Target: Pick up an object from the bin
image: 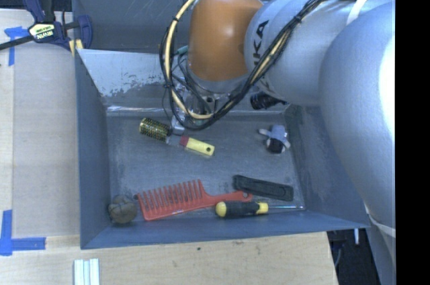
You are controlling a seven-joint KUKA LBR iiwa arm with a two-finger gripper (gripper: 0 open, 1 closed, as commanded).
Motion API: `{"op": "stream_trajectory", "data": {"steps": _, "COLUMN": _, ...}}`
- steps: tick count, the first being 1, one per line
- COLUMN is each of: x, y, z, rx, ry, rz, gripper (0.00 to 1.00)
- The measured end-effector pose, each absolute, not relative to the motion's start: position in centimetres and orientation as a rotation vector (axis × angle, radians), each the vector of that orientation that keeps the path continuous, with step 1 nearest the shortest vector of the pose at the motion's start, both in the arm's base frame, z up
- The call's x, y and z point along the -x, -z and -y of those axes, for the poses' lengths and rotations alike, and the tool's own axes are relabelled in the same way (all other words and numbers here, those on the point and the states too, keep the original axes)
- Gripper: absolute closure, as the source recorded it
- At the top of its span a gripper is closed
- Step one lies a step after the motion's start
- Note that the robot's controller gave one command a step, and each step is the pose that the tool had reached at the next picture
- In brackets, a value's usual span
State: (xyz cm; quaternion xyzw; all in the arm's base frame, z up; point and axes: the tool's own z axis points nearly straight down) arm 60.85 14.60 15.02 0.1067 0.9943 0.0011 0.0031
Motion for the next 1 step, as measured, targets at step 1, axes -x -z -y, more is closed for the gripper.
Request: {"op": "stream_trajectory", "data": {"steps": 1, "x": -60.74, "y": -16.04, "z": -14.49, "rx": -0.550, "ry": -0.005, "rz": -3.086, "gripper": 0.00}}
